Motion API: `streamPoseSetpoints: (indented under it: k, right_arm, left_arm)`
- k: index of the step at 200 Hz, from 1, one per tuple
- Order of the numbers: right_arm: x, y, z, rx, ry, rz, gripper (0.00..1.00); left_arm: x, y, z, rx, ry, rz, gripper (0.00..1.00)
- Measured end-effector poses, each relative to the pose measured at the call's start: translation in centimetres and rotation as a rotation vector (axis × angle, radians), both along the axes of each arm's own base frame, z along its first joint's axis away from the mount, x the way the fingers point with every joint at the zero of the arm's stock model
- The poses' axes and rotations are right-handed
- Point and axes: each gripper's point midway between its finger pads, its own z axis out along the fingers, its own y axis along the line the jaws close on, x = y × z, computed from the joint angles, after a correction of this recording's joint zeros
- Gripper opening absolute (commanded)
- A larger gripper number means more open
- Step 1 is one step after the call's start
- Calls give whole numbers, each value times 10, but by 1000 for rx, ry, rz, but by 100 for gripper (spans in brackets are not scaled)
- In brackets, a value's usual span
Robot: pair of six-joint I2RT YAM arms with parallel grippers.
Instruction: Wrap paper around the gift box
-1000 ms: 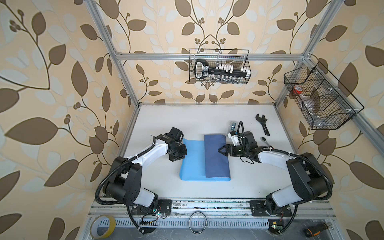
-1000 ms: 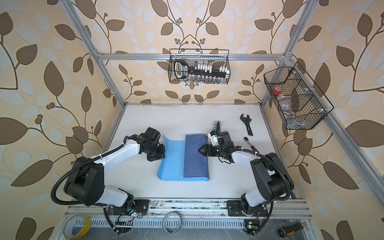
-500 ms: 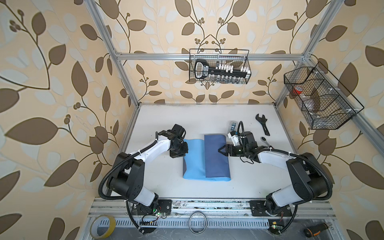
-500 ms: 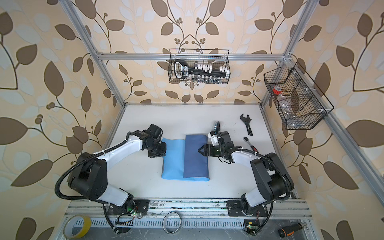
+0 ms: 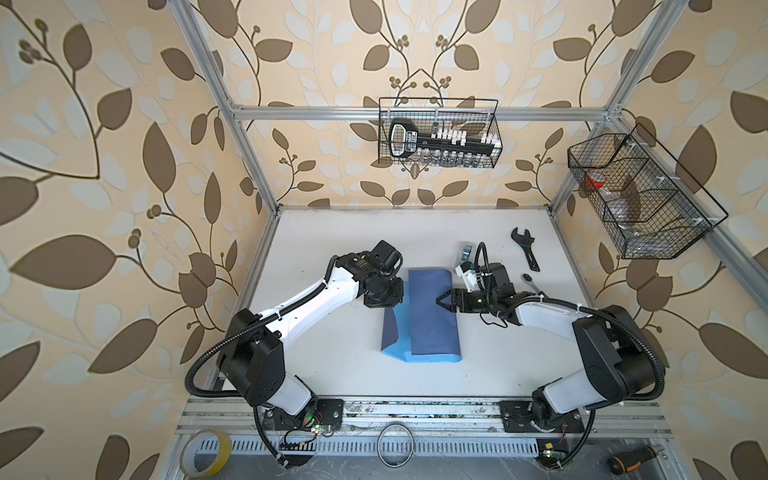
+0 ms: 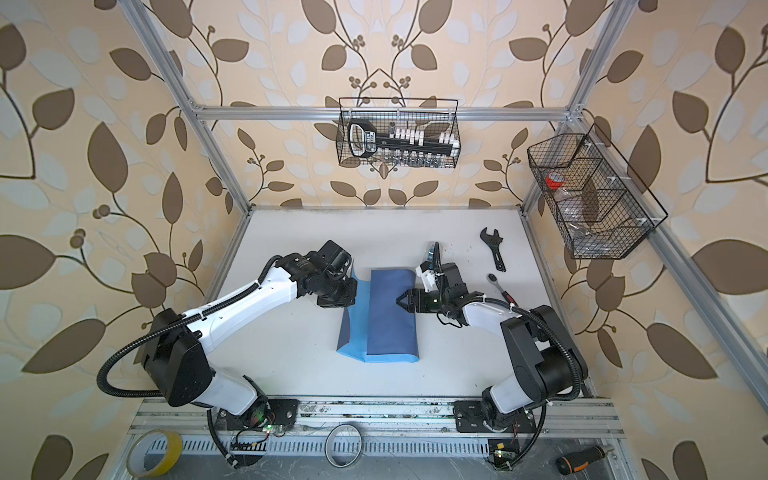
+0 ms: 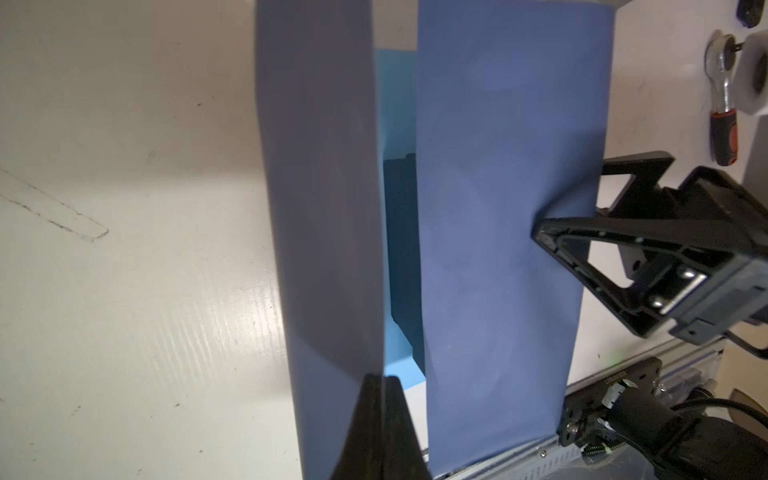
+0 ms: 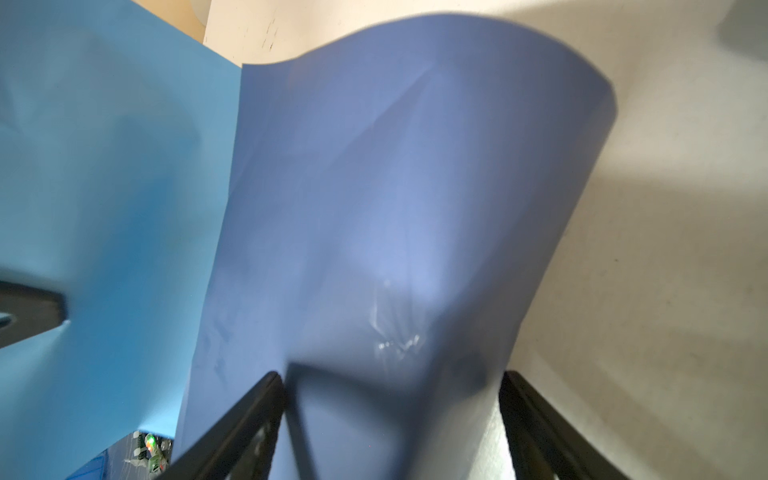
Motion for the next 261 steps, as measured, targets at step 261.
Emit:
streamPoseSetpoints:
  k: [261]
  right_arm:
    - [0,1,0,0,-2,2,82]
  left_arm:
    - [-4,-122,11,-326,69,3,0]
